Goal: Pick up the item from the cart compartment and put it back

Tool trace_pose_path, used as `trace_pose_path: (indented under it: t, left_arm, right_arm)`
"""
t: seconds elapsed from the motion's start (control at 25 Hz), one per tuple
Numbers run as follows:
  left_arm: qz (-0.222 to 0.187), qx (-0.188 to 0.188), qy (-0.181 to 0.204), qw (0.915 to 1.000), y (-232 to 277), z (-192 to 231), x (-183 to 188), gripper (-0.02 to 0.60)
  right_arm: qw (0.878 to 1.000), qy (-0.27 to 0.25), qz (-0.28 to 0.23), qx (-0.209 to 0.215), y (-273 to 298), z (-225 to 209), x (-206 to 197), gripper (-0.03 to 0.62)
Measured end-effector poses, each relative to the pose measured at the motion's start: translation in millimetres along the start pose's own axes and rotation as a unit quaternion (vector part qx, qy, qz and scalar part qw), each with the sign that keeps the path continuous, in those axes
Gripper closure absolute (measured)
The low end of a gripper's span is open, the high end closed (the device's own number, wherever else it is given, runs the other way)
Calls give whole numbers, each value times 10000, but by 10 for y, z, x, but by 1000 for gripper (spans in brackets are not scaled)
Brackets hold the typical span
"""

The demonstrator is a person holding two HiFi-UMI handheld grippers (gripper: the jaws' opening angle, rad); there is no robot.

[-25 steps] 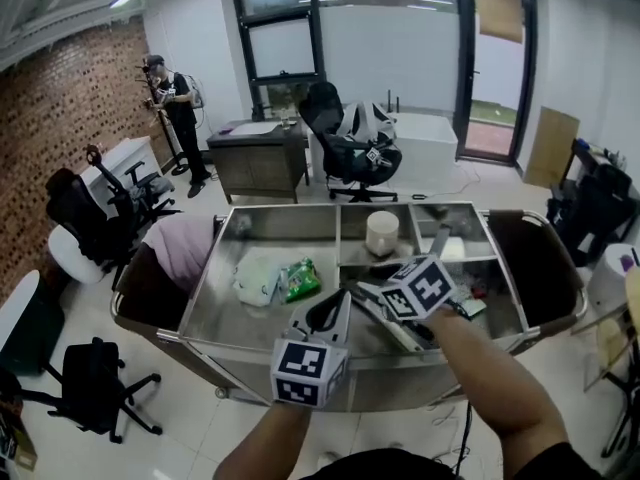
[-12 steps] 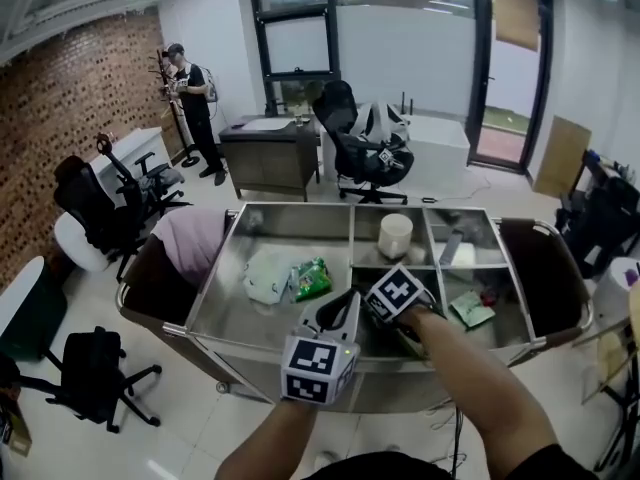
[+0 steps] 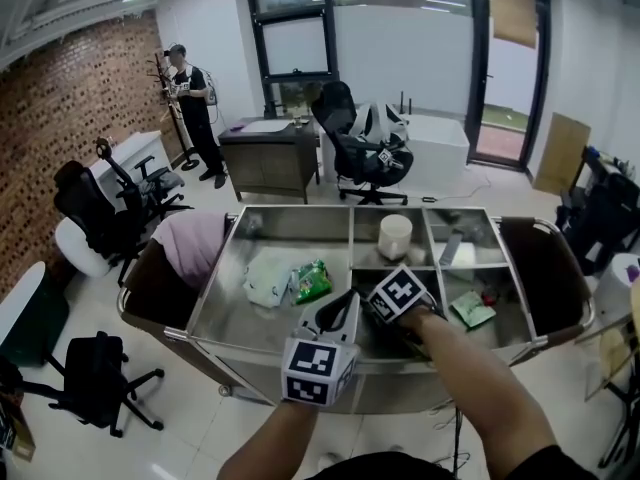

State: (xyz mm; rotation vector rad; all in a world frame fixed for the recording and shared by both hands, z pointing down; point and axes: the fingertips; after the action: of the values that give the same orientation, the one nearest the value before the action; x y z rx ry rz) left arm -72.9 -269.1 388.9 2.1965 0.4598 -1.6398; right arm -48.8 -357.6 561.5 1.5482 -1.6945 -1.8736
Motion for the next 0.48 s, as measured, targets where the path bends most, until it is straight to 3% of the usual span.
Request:
trace_pose_path:
  t: [0.28,0.48]
  left_arm:
    - [6,29,0,10000,-2,-11,-9,581]
    - [-38,99,15,9999,-41,10,19,581]
  right_arm:
    - [9972,224,-703,126,-264,74,169,433]
    - [9836,464,-1718,293,-784,77,404,434]
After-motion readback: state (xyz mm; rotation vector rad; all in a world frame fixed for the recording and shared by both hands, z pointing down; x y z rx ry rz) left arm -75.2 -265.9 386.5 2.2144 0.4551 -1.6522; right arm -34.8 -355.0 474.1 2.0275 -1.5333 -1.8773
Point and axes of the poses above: the fingertips, and each gripper's own axes: y forward along the fingers, z to its left, x out of its top, and after that the axes turned 15 degrees about y, right-handed
